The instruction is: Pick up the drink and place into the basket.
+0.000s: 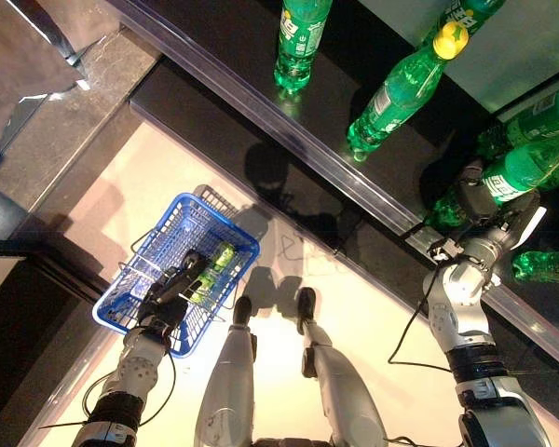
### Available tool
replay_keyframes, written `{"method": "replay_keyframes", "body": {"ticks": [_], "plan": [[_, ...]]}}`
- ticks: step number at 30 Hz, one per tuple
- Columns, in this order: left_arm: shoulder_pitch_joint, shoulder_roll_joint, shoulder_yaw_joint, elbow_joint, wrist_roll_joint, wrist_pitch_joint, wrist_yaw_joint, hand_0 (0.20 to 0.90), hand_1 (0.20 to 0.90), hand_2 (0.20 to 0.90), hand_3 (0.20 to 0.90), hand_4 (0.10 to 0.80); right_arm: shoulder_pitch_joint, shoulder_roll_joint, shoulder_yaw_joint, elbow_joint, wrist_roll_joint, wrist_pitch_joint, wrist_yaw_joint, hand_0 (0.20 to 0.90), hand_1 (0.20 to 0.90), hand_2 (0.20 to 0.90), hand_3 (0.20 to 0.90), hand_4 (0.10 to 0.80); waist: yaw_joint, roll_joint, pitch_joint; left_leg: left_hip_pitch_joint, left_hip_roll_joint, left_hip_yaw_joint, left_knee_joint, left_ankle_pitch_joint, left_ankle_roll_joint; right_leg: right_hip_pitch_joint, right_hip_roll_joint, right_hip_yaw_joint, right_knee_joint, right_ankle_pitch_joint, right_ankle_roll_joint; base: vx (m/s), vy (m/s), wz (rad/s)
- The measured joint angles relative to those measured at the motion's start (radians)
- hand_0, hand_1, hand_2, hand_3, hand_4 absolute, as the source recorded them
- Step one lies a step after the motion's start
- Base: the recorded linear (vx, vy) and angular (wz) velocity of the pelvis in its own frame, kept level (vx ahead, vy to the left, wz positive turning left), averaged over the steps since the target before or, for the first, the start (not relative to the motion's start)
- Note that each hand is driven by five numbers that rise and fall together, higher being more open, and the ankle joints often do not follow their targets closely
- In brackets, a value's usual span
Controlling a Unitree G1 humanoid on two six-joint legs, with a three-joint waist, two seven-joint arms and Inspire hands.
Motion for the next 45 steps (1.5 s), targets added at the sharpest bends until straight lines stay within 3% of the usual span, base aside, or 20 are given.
{"method": "replay_keyframes", "body": {"ticks": [12, 26, 33, 39, 45], "plan": [[0.013, 0.0, 0.002, 0.0, -0.008, -0.003, 0.001, 0.3, 0.3, 0.3, 0.2, 0.1, 0.097, -0.011, 0.005, -0.069, -0.233, 0.001, 0.005, 0.3, 0.3, 0.3, 0.2, 0.1, -0.03, 0.009, 0.006, 0.001, -0.016, 0.006, -0.038, 0.024, 0.011, -0.015, -0.022, 0.003, 0.0, 0.0, 0.0, -0.052, 0.014, 0.02], [0.047, -0.03, 0.01, -0.006, -0.04, -0.003, 0.009, 0.3, 0.3, 0.3, 0.2, 0.1, 0.195, -0.077, 0.016, -0.207, -0.233, 0.001, 0.145, 0.3, 0.3, 0.3, 0.2, 0.1, -0.055, 0.055, 0.006, 0.186, -0.031, -0.022, -0.236, 0.108, -0.012, 0.111, -0.048, -0.008, -0.032, -0.014, 0.015, 0.026, -0.036, 0.1], [0.059, -0.128, 0.046, -0.013, -0.004, -0.003, 0.028, 0.3, 0.3, 0.3, 0.2, 0.1, 0.245, -0.078, 0.041, -0.267, -0.231, 0.012, 0.263, 0.3, 0.3, 0.3, 0.2, 0.1, -0.052, 0.083, 0.003, 0.326, -0.03, -0.038, -0.37, 0.158, -0.008, 0.23, -0.053, -0.03, -0.102, -0.011, 0.006, 0.084, -0.005, 0.1], [0.075, -0.138, 0.046, -0.016, 0.005, 0.0, 0.048, 0.3, 0.3, 0.3, 0.2, 0.1, 0.252, -0.079, 0.091, -0.286, -0.211, 0.058, 0.368, 0.3, 0.3, 0.3, 0.2, 0.1, -0.054, 0.087, 0.002, 0.412, -0.026, -0.051, -0.419, 0.163, -0.01, 0.307, -0.051, -0.039, -0.122, -0.021, 0.006, 0.101, 0.015, 0.08], [0.121, -0.139, 0.046, -0.077, 0.033, 0.014, 0.052, 0.3, 0.3, 0.3, 0.2, 0.1, 0.255, -0.117, 0.156, -0.332, -0.171, 0.114, 0.573, 0.3, 0.3, 0.3, 0.2, 0.1, -0.05, 0.086, -0.001, 0.469, -0.027, -0.071, -0.435, 0.166, -0.014, 0.368, -0.054, -0.058, -0.122, -0.037, 0.018, 0.066, 0.05, 0.12]]}}
